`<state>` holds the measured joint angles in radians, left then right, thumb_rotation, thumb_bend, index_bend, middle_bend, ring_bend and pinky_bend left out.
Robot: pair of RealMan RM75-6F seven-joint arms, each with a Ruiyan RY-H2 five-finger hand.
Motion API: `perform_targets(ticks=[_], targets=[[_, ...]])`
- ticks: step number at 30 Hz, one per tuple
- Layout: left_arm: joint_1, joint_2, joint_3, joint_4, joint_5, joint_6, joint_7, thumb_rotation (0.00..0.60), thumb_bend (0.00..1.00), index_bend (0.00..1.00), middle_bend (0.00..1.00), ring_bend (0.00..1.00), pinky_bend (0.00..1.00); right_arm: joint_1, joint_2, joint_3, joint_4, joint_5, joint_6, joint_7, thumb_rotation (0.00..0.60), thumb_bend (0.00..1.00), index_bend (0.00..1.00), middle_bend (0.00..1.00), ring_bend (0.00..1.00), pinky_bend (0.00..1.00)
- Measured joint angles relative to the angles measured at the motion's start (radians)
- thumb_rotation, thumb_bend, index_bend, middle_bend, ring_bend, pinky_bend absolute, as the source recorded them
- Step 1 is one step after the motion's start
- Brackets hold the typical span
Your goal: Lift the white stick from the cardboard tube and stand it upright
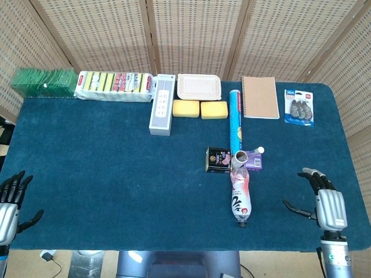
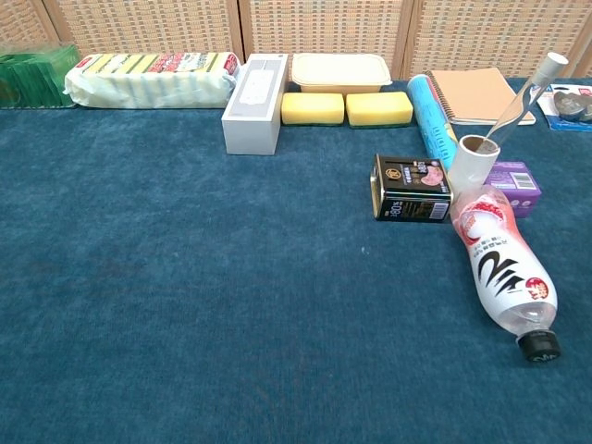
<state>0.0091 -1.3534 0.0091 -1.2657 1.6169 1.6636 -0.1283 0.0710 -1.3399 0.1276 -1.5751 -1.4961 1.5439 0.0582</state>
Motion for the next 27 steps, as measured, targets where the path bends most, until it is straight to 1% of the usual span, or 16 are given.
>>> perform_targets(ticks=[5,9,12,17,21,27], targets=[[-0.001,0.000,0.001,-0.002,0.001,-0.004,0.000,0.600,0.19,0.05,0.00,0.00,0.07,0.004,-0.019,0.008,-0.019,0.020,-0.008,0.068,0.388,0.17,0.26,0.25,0.22,0.33],[-0.002,-0.001,0.003,-0.005,0.005,-0.004,0.003,0.600,0.19,0.05,0.00,0.00,0.07,0.013,-0.010,0.003,-0.075,0.039,-0.061,0.185,0.385,0.17,0.26,0.26,0.23,0.34],[-0.001,0.000,0.005,-0.005,0.008,-0.002,0.001,0.600,0.19,0.05,0.00,0.00,0.07,0.025,-0.007,0.001,-0.098,0.049,-0.110,0.243,0.385,0.17,0.26,0.26,0.23,0.34],[0.001,0.001,0.007,-0.005,0.008,0.000,-0.002,0.600,0.19,0.05,0.00,0.00,0.07,0.058,-0.042,0.012,-0.098,0.073,-0.144,0.217,0.383,0.17,0.26,0.26,0.23,0.34],[0.003,0.000,0.005,-0.004,0.007,0.003,-0.003,0.600,0.20,0.05,0.00,0.00,0.07,0.088,-0.081,0.043,-0.092,0.096,-0.156,0.192,0.385,0.17,0.26,0.26,0.23,0.33],[0.006,-0.006,0.007,-0.002,0.007,0.003,0.002,0.600,0.19,0.05,0.00,0.00,0.07,0.120,-0.101,0.075,-0.095,0.132,-0.181,0.167,0.388,0.17,0.26,0.26,0.23,0.33]])
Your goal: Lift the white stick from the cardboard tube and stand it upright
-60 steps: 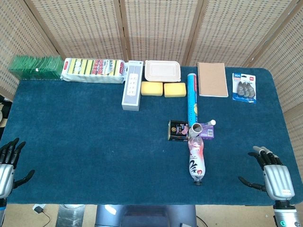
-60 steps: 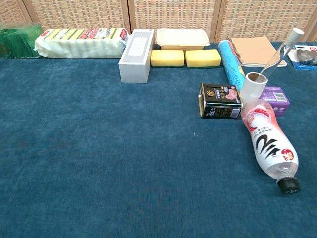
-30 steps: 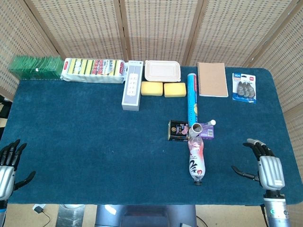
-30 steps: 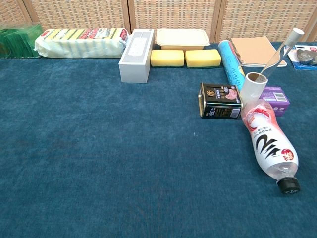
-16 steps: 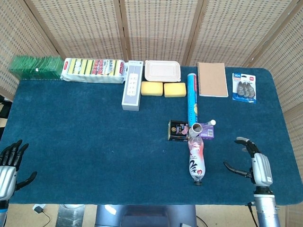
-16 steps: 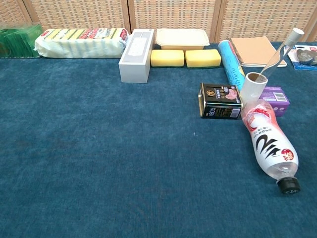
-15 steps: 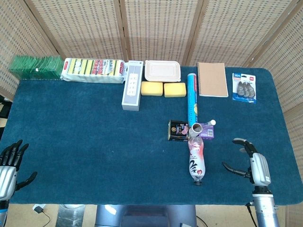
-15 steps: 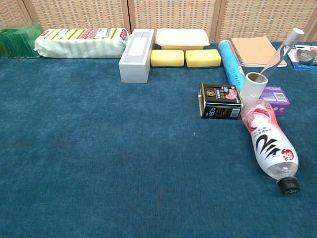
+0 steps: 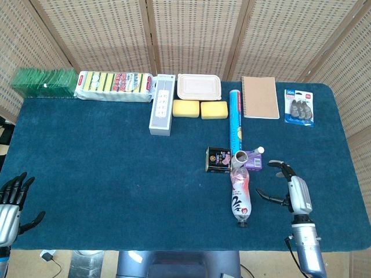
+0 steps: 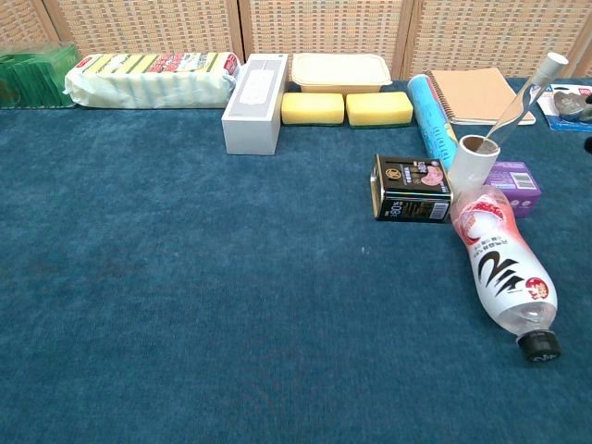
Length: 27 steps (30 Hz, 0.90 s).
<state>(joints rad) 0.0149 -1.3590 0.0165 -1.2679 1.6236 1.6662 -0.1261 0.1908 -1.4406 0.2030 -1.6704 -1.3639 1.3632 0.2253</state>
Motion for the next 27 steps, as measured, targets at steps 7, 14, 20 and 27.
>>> perform_targets(ticks=[7,14,20,27], targets=[[0.003,-0.001,0.001,-0.001,-0.002,0.000,0.001,0.600,0.19,0.05,0.00,0.00,0.07,0.042,-0.026,0.039,0.014,0.049,-0.034,-0.033,0.387,0.17,0.26,0.26,0.23,0.33],[0.005,0.003,-0.005,-0.010,-0.010,0.001,0.008,0.600,0.19,0.05,0.00,0.00,0.07,0.092,-0.056,0.062,0.054,0.077,-0.068,-0.100,0.384,0.17,0.26,0.26,0.23,0.33],[0.006,0.009,-0.007,-0.021,-0.012,0.001,0.016,0.600,0.19,0.05,0.00,0.00,0.07,0.126,-0.077,0.082,0.079,0.113,-0.095,-0.121,0.383,0.17,0.26,0.26,0.23,0.33],[0.006,0.012,-0.007,-0.028,-0.013,-0.003,0.022,0.600,0.19,0.05,0.00,0.00,0.07,0.149,-0.090,0.095,0.096,0.133,-0.106,-0.137,0.383,0.17,0.26,0.26,0.23,0.33]])
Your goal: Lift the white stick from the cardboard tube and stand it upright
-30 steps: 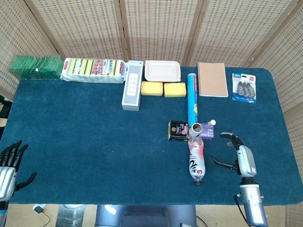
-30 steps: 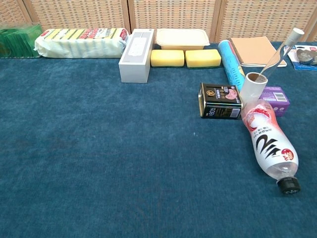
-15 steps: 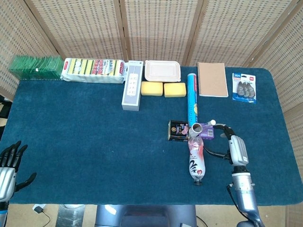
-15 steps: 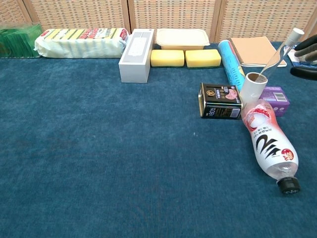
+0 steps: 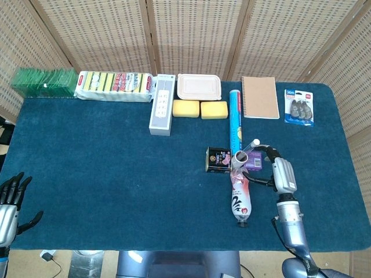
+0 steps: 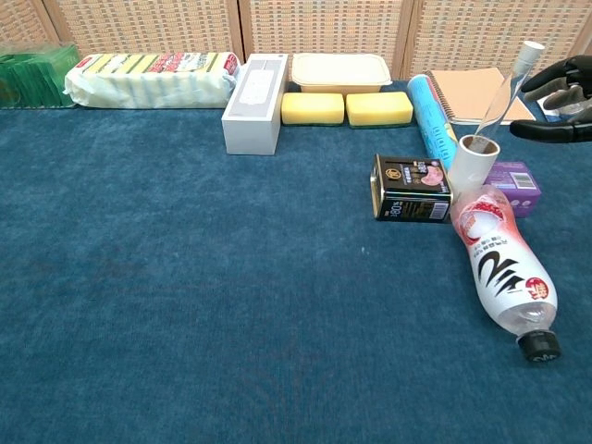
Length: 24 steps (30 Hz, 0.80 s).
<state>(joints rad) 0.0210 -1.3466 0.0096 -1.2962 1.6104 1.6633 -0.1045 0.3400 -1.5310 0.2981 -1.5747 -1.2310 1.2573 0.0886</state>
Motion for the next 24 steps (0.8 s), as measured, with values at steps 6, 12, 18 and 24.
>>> perform_targets(ticks=[6,12,18,24], targets=[[0.000,0.003,-0.002,-0.003,0.000,0.000,0.000,0.600,0.19,0.05,0.00,0.00,0.07,0.021,-0.006,0.017,0.015,0.027,-0.009,-0.024,0.380,0.17,0.26,0.26,0.23,0.33],[-0.001,0.004,-0.002,-0.004,-0.002,-0.003,-0.001,0.600,0.19,0.05,0.00,0.00,0.07,0.039,-0.009,0.033,0.031,0.061,-0.022,-0.042,0.384,0.17,0.26,0.26,0.23,0.33],[-0.003,0.006,-0.003,-0.010,0.001,-0.004,0.003,0.600,0.19,0.05,0.00,0.00,0.07,0.053,-0.015,0.037,0.038,0.081,-0.036,-0.051,0.383,0.17,0.26,0.27,0.24,0.33],[-0.003,0.009,-0.003,-0.015,-0.001,-0.006,0.005,0.600,0.19,0.05,0.00,0.00,0.07,0.061,-0.022,0.034,0.040,0.082,-0.036,-0.056,0.383,0.17,0.27,0.29,0.25,0.34]])
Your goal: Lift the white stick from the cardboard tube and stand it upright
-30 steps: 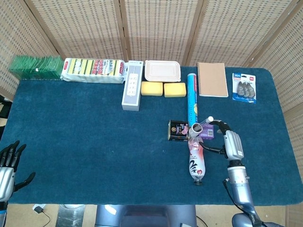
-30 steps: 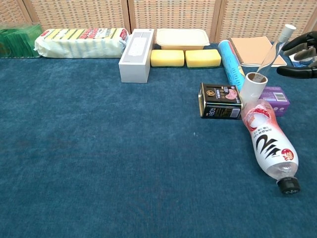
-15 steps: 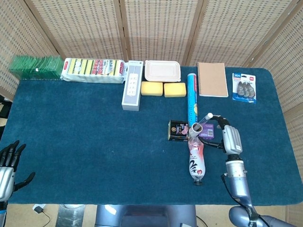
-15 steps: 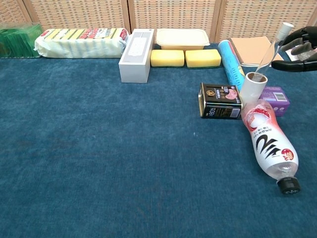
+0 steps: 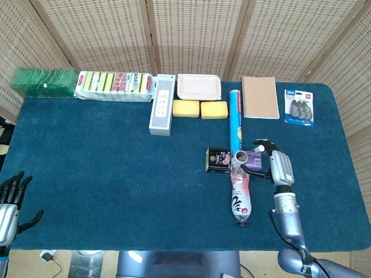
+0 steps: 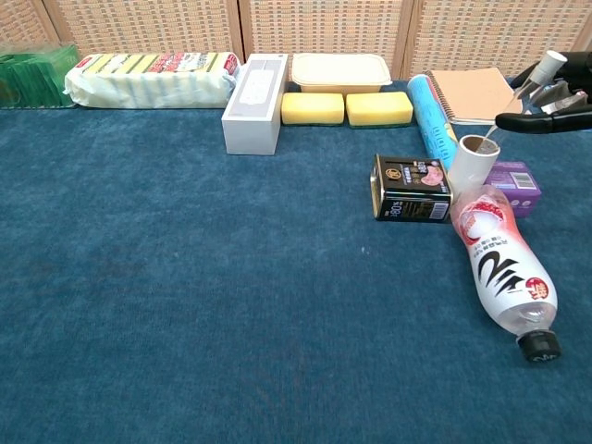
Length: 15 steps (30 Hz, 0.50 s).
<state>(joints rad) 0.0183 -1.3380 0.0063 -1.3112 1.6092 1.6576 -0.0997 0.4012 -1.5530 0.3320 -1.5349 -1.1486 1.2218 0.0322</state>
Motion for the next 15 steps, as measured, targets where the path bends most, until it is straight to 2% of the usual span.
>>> perform_targets(ticks=[8,15], targets=[[-0.002,0.001,0.002,-0.001,-0.001,-0.009,0.000,0.600,0.19,0.05,0.00,0.00,0.07,0.005,-0.009,-0.010,0.000,-0.004,0.012,-0.019,0.382,0.19,0.30,0.38,0.34,0.39],[-0.001,-0.002,0.005,0.003,0.001,-0.011,-0.003,0.600,0.19,0.05,0.00,0.00,0.07,0.016,-0.042,-0.020,0.012,0.000,0.021,-0.048,0.381,0.19,0.31,0.38,0.35,0.41]])
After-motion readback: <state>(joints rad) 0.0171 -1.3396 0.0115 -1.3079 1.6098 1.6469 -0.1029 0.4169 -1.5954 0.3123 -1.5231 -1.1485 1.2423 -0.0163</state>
